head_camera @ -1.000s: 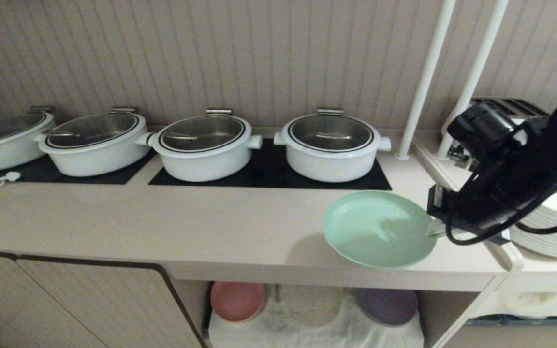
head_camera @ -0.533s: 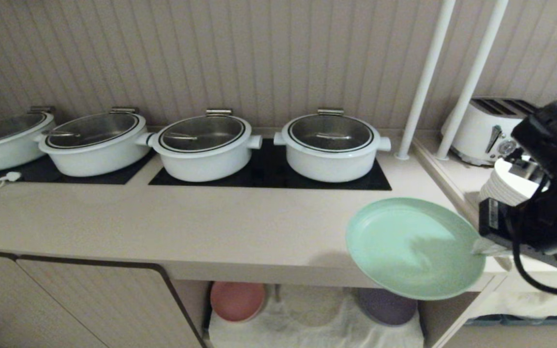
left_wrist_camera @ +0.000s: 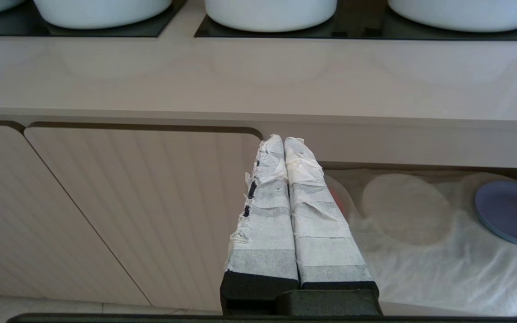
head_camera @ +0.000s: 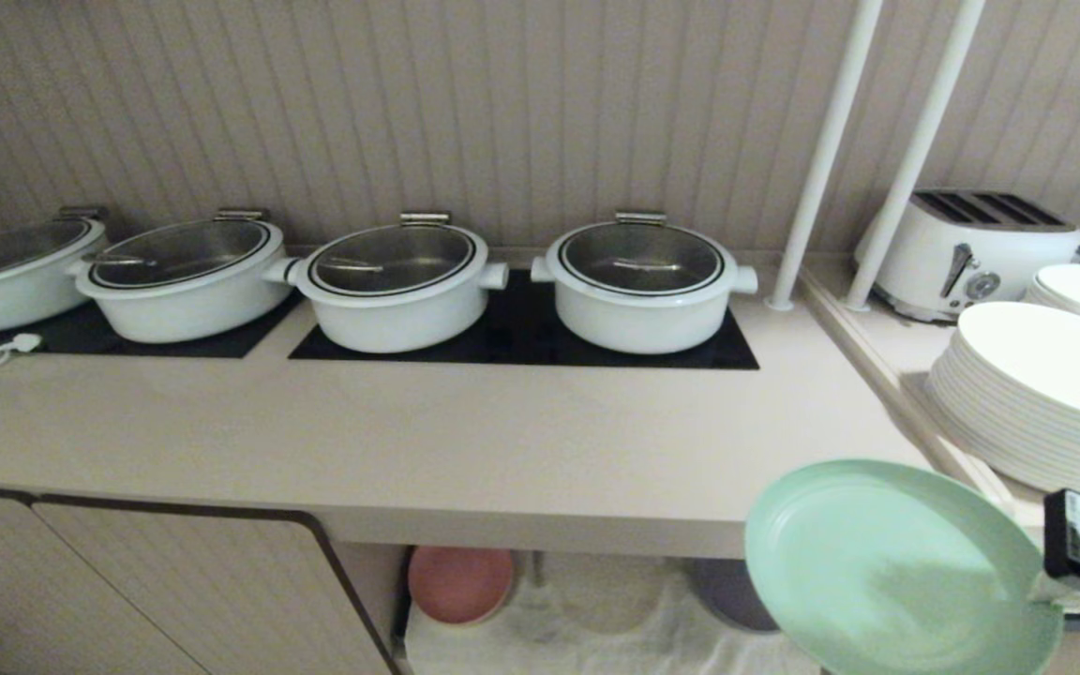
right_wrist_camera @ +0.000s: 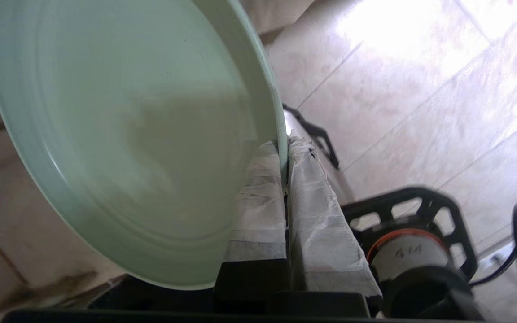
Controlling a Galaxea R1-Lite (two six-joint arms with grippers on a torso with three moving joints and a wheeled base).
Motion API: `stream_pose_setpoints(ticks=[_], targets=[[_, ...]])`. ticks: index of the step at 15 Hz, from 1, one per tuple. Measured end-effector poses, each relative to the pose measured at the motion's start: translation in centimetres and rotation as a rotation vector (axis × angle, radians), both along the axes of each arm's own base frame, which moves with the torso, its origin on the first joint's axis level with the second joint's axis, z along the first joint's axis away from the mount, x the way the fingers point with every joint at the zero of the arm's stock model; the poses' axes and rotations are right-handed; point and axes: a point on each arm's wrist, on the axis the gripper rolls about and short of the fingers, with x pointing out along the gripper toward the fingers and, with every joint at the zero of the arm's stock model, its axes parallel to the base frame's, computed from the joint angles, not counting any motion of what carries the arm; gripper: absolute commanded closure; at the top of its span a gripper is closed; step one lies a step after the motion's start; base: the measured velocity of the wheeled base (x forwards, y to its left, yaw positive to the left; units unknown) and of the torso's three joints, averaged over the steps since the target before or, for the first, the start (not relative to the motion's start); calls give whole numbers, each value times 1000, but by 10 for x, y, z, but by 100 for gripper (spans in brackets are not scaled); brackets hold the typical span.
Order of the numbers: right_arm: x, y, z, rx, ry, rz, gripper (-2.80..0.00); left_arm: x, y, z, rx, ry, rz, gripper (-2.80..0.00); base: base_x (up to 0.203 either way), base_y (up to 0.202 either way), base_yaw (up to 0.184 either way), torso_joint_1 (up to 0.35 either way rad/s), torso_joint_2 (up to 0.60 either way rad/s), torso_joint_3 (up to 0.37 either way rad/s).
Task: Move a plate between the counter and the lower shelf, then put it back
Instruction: Put the plate in the cupboard
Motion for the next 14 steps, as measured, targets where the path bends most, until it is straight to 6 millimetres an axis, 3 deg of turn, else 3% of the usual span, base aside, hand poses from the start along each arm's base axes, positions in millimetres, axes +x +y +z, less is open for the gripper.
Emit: stream_pose_setpoints(ticks=[6, 14], targets=[[-41, -14, -28, 3, 56, -44, 0, 0, 0, 0, 0, 0, 1, 0, 0, 0, 0, 0, 0, 0], [-74, -25, -36, 39, 23, -65, 0, 0, 0, 0, 0, 0, 0, 0, 0, 0, 0, 0, 0, 0]])
